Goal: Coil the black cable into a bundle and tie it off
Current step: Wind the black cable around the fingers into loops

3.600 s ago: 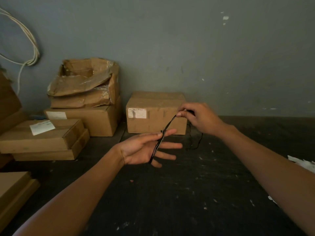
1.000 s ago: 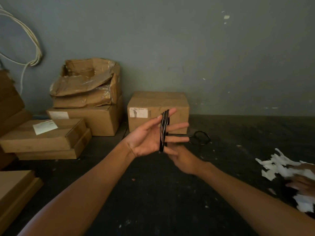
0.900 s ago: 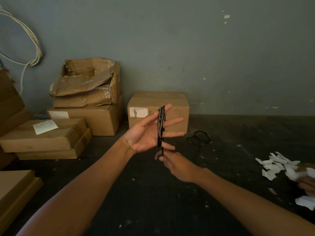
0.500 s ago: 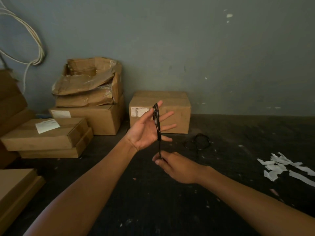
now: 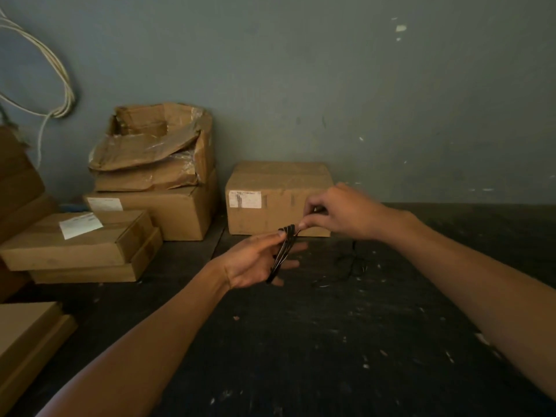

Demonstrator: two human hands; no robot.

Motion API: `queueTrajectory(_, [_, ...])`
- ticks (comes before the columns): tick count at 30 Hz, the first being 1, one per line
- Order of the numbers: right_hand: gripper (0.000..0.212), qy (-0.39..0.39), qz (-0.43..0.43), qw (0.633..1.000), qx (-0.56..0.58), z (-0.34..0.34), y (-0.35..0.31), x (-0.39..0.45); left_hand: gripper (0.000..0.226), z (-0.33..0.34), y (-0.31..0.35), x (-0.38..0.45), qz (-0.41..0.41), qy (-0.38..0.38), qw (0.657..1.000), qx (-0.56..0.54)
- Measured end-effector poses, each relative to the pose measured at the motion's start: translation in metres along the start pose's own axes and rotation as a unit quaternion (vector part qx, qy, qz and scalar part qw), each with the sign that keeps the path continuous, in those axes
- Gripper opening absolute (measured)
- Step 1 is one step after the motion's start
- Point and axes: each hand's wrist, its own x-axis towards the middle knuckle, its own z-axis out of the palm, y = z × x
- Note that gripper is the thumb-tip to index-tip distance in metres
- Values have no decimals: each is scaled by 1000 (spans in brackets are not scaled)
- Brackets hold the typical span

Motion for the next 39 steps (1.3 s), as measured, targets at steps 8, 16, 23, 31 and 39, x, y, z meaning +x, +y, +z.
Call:
queueTrajectory(8, [9, 32, 8, 998, 62, 0, 21, 9, 44, 13, 7, -11, -30, -91, 995, 24])
queueTrajectory(16, [20, 66, 23, 973, 218, 43, 44, -5, 48, 30, 20, -19, 9, -158, 987, -38])
queueTrajectory(23, [29, 37, 51, 963, 263, 111, 32, -24, 50, 36, 38, -12, 65, -147, 986, -43])
queueTrajectory(31, [21, 1, 36, 959, 280, 143, -15, -32, 48, 33, 57, -2, 101, -138, 982, -85])
queueTrajectory(39, [23, -46, 25, 958, 282, 130, -40, -30, 41, 23, 57, 2, 132, -62, 985, -92])
